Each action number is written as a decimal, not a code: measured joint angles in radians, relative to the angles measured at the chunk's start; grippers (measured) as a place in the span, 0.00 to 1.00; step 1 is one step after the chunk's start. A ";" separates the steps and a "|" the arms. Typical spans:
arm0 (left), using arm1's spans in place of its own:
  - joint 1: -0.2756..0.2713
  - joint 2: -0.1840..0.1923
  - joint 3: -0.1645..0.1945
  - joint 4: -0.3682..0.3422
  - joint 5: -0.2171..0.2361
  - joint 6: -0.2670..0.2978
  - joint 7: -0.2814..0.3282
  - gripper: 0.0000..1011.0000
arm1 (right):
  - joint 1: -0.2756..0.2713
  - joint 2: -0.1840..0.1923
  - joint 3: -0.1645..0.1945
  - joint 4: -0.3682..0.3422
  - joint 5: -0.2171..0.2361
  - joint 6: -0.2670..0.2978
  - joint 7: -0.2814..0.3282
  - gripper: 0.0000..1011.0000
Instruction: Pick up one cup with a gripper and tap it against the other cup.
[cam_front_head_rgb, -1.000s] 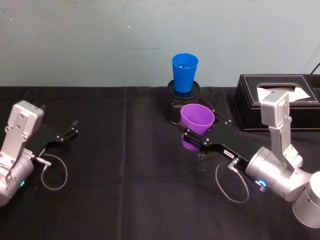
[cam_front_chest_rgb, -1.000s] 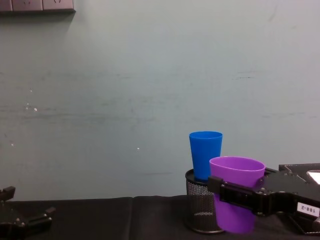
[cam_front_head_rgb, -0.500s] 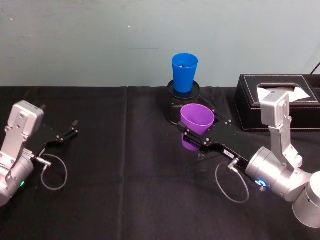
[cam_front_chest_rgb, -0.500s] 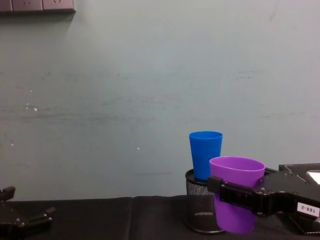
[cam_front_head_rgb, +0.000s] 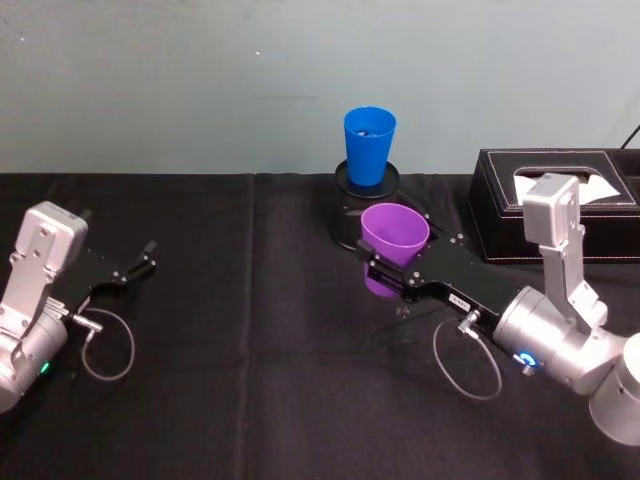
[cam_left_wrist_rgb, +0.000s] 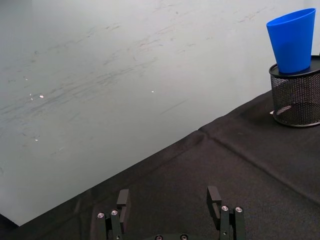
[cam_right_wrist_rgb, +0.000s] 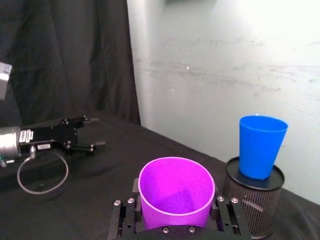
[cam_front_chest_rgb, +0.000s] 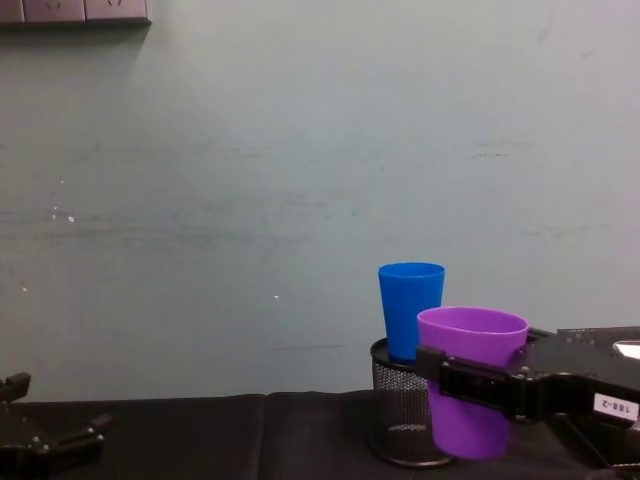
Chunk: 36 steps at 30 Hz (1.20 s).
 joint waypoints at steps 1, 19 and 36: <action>0.000 0.000 0.000 0.000 0.000 0.000 0.000 0.99 | 0.006 0.002 -0.002 0.003 0.002 0.009 0.004 0.72; 0.000 0.000 0.000 0.000 0.000 0.000 0.000 0.99 | 0.189 -0.036 -0.024 0.158 0.053 0.215 -0.086 0.72; 0.000 0.000 0.000 0.000 0.000 0.000 0.000 0.99 | 0.231 -0.134 -0.029 0.221 -0.058 0.181 -0.204 0.72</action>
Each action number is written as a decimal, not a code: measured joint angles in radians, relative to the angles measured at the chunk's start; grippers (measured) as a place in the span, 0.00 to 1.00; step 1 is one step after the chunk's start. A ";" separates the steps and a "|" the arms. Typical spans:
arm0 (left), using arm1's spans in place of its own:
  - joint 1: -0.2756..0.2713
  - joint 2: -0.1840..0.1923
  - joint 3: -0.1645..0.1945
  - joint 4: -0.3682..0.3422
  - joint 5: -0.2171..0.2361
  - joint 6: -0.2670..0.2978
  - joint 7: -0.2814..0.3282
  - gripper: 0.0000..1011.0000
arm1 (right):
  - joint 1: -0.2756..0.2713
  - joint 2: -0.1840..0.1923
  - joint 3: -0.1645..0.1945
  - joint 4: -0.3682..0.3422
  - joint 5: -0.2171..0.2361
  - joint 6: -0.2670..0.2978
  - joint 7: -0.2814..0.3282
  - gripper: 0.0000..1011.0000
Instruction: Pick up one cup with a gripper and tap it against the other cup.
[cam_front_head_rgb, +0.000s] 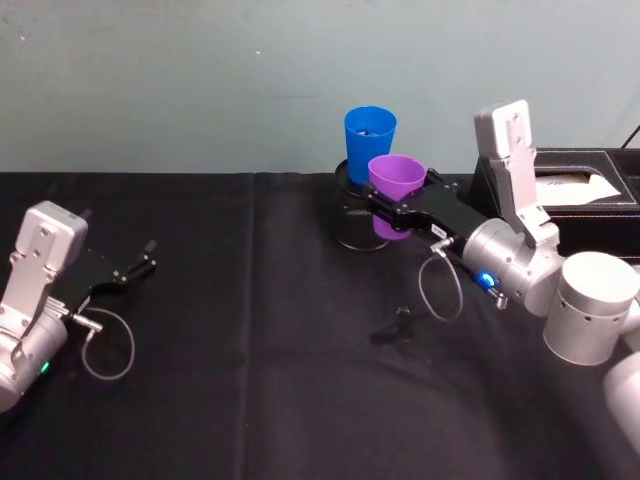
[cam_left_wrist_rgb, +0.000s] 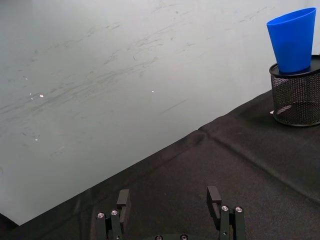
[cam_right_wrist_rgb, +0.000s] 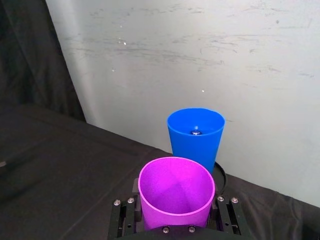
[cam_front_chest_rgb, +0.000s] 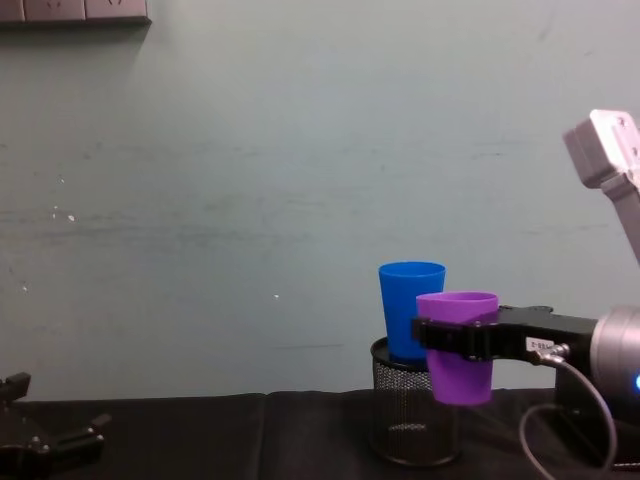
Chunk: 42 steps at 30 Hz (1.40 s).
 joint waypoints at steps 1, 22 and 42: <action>0.000 0.000 0.000 0.000 0.000 0.000 0.000 0.99 | 0.003 -0.003 0.000 0.005 -0.004 0.000 0.000 0.72; 0.000 0.000 0.000 0.000 0.000 0.000 0.000 0.99 | 0.068 -0.058 0.018 0.090 -0.053 0.002 0.029 0.72; 0.000 0.000 0.000 0.000 0.000 0.000 0.000 0.99 | 0.087 -0.075 0.031 0.128 -0.056 -0.003 0.043 0.72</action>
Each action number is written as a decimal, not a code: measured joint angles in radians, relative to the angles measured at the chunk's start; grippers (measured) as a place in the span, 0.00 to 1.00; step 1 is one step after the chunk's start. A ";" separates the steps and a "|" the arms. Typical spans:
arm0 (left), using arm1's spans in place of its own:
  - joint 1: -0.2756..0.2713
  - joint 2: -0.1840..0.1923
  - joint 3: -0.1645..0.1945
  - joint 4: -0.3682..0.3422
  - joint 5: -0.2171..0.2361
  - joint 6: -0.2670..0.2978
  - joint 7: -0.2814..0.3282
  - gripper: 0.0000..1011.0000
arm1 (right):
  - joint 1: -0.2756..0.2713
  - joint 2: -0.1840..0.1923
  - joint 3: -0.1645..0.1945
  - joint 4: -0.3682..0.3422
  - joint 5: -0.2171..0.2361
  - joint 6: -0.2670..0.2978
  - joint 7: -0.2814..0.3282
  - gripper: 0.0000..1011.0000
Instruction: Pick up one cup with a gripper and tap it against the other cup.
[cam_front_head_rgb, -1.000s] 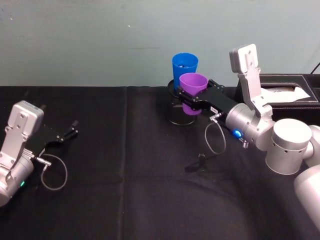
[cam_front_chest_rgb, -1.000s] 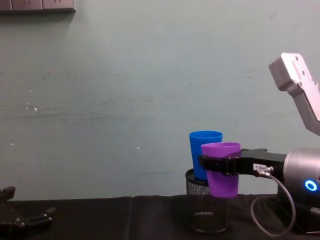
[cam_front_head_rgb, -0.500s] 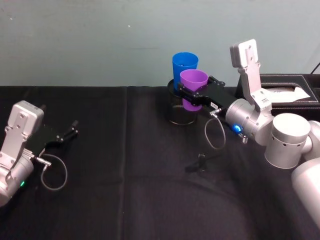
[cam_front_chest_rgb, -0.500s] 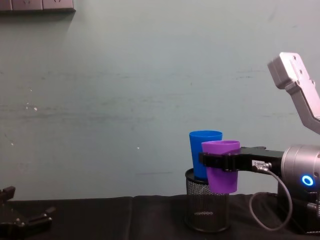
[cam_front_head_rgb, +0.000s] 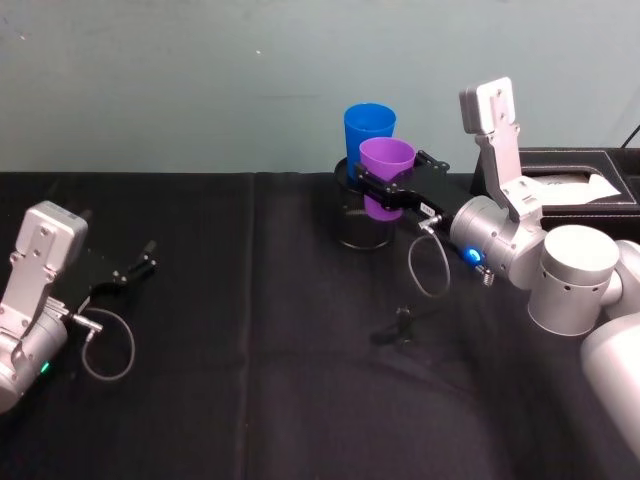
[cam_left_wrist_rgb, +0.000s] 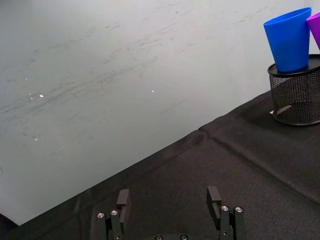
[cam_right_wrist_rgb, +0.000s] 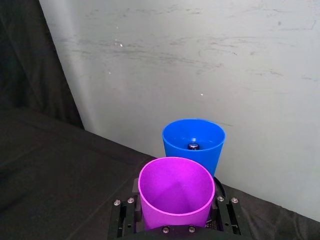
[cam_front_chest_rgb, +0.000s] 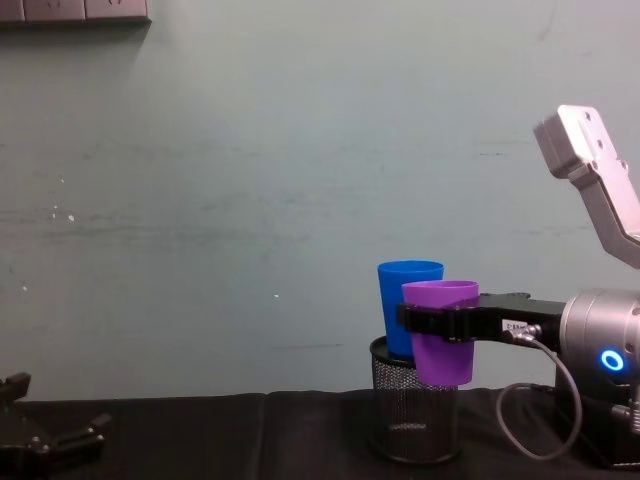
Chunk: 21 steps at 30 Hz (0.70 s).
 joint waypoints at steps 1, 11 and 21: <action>0.000 0.000 0.000 0.000 0.000 0.000 0.000 0.99 | 0.000 0.000 0.000 0.000 0.000 0.000 0.000 0.72; 0.000 0.000 0.000 0.000 0.000 0.000 0.000 0.99 | 0.000 0.001 -0.001 -0.001 0.000 0.000 0.000 0.72; 0.000 0.000 0.000 0.000 0.000 0.000 0.000 0.99 | 0.000 0.001 -0.001 -0.001 0.001 0.000 0.000 0.72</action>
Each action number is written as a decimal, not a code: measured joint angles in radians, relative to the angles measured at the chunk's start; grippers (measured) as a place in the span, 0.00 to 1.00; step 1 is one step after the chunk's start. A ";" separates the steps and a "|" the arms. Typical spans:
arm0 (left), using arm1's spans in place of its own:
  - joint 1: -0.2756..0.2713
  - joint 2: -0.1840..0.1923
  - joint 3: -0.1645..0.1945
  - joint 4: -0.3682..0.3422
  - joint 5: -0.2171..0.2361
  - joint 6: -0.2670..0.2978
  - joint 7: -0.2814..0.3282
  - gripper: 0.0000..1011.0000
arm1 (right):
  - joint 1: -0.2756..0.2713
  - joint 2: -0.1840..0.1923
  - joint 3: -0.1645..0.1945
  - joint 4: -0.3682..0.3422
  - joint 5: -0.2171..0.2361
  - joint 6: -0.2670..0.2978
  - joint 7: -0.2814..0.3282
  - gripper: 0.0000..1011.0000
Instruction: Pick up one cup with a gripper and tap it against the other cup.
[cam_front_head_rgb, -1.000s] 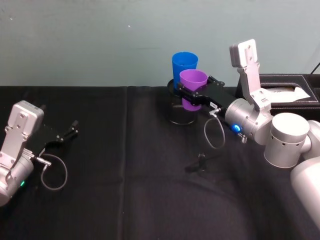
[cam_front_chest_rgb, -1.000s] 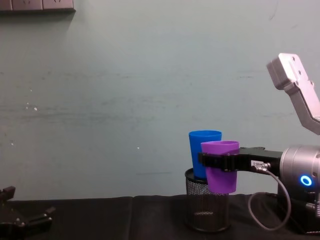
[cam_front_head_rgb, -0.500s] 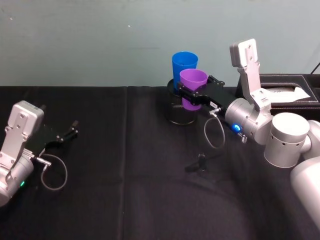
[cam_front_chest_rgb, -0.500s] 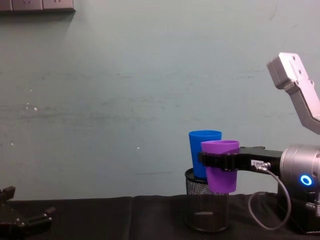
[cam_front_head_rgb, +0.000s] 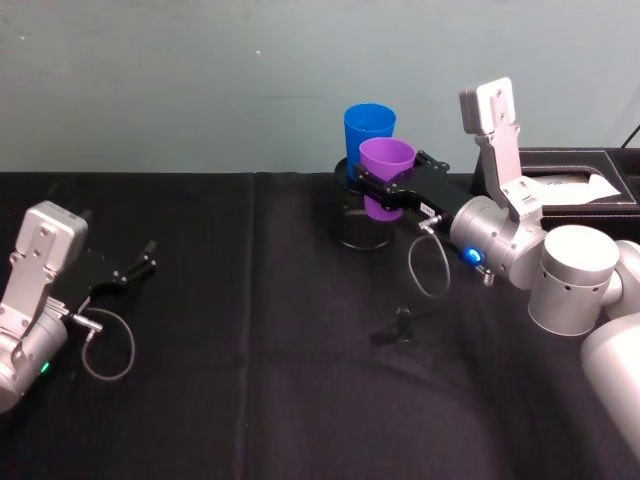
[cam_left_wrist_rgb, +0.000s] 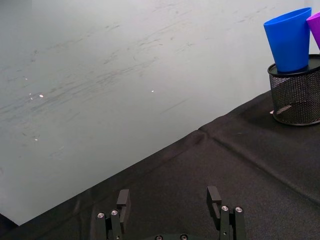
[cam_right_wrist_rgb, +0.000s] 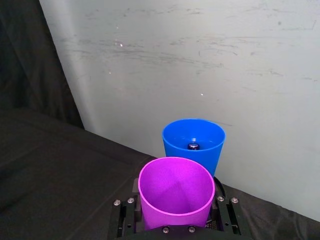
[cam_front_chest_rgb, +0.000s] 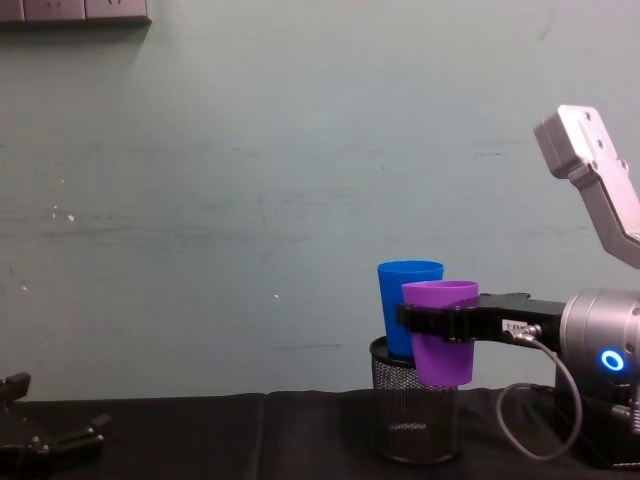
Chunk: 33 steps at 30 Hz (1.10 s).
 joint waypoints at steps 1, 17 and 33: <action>0.000 0.000 0.000 0.000 0.000 0.000 0.000 0.99 | 0.000 0.000 0.000 0.000 0.000 0.000 0.000 0.72; 0.000 0.000 0.000 0.000 0.000 0.000 0.000 0.99 | 0.000 0.000 0.000 0.000 0.000 0.000 0.000 0.72; 0.000 0.000 0.000 0.000 0.000 0.000 0.000 0.99 | 0.000 0.000 0.000 0.000 0.000 0.000 0.000 0.72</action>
